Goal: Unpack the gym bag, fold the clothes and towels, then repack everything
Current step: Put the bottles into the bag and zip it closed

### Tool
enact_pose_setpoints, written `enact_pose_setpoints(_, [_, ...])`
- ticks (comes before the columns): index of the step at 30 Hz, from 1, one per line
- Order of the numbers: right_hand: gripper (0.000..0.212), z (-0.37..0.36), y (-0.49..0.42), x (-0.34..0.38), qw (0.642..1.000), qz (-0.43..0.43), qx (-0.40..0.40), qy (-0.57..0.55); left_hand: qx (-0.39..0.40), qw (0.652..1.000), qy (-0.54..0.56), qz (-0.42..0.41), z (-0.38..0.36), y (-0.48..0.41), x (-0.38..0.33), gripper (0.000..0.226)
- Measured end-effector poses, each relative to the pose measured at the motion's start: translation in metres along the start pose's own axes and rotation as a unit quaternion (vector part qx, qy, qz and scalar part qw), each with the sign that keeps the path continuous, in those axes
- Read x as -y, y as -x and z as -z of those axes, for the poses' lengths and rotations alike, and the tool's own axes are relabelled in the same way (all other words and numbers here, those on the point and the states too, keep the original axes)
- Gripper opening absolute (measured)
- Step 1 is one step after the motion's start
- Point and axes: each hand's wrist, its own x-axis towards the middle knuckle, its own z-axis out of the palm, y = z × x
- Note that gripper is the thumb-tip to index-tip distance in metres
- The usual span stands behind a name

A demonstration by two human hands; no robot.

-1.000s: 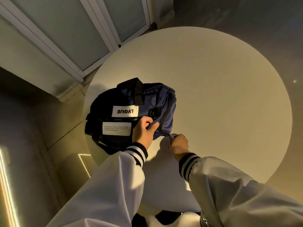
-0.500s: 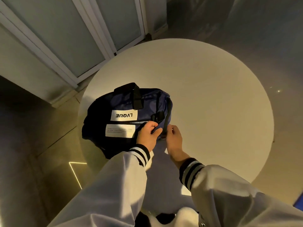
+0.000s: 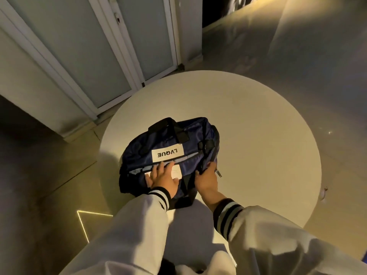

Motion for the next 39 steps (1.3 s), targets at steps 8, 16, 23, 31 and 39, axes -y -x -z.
enact_pose_setpoints(8, [0.017, 0.032, -0.001, -0.013, 0.997, -0.005, -0.080, -0.021, -0.042, 0.988, 0.129, -0.069, -0.005, -0.004, -0.027, 0.043])
enact_pose_setpoints(16, [0.019, 0.093, -0.010, -0.027, 0.980, -0.020, -0.194, -0.033, 0.003, 0.964, 0.187, -0.190, -0.027, -0.002, -0.096, 0.040])
enact_pose_setpoints(23, [0.011, 0.085, -0.005, -0.020, 0.967, 0.167, -0.193, 0.005, 0.030, 0.945, 0.186, -0.268, -0.029, 0.002, -0.105, 0.050])
enact_pose_setpoints(31, [0.021, 0.061, -0.010, -0.006, 0.991, 0.118, 0.057, 0.040, 0.051, 0.997, 0.037, -0.032, -0.033, -0.025, -0.040, 0.047])
enact_pose_setpoints(39, [0.032, 0.017, -0.006, 0.009, 0.982, 0.112, 0.111, 0.103, 0.067, 0.987, 0.133, -0.056, -0.039, -0.013, -0.031, 0.033])
